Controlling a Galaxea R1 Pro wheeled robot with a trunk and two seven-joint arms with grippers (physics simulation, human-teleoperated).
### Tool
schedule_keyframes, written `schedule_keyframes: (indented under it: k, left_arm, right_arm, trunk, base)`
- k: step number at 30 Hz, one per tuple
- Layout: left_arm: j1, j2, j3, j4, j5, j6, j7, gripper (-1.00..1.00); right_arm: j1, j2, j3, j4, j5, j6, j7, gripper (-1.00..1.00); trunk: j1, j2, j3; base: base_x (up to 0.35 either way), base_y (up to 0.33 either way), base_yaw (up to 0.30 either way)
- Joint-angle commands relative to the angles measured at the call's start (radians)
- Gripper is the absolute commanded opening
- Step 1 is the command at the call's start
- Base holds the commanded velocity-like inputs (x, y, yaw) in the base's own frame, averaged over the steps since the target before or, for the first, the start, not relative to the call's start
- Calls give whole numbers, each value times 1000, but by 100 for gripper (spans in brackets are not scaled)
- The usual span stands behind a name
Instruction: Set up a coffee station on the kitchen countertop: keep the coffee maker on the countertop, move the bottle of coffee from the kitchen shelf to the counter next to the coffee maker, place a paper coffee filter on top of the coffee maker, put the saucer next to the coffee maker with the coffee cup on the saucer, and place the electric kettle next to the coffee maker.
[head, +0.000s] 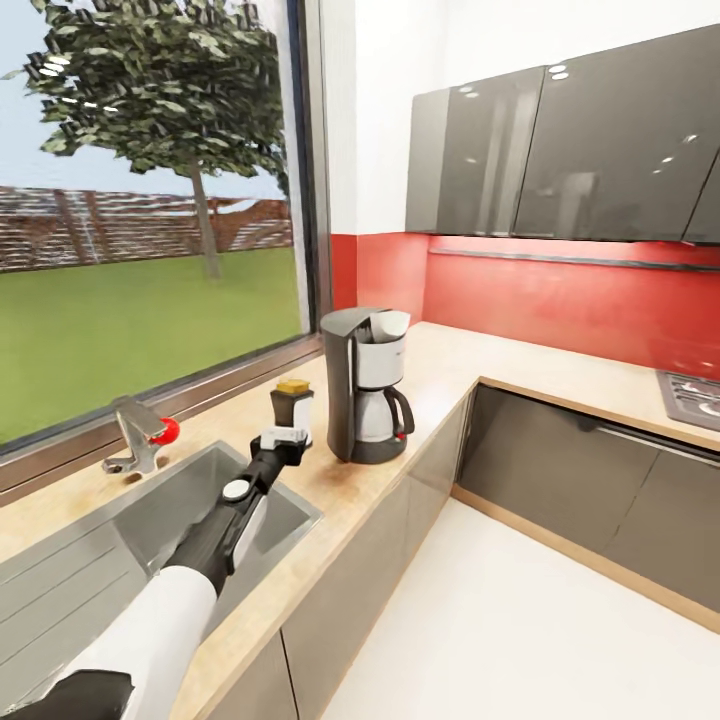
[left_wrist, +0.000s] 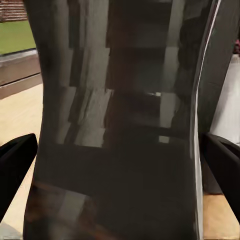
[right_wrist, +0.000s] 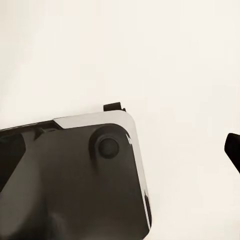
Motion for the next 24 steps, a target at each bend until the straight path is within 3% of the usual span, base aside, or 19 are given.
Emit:
schedule_keyframes:
  k: [1, 9, 19, 24]
  left_arm:
    - [12, 0, 1, 1, -5, -15, 13, -100]
    - [73, -1, -2, 0, -2, -90, 87, -100]
    - [78, -1, 1, 1, -2, -96, 102, -100]
    - [79, 0, 5, 4, 2, -97, 104, -100]
  right_arm:
    - [-1, 0, -9, 1, 10, -4, 4, 100]
    - [-1, 0, -9, 2, 10, -4, 3, 100]
    - [-1, -3, -8, 1, 13, -4, 3, 100]
    - [-1, -3, -8, 1, 13, -4, 0, 100]
  trunk:
    - [1, -2, -2]
    - [1, -2, -2]
    - [1, -2, -2]
    - [1, -2, -2]
  base:
    - [4, 1, 0]
    - [1, 0, 0]
    - [178, -102, 0]
    - [21, -259, 188]
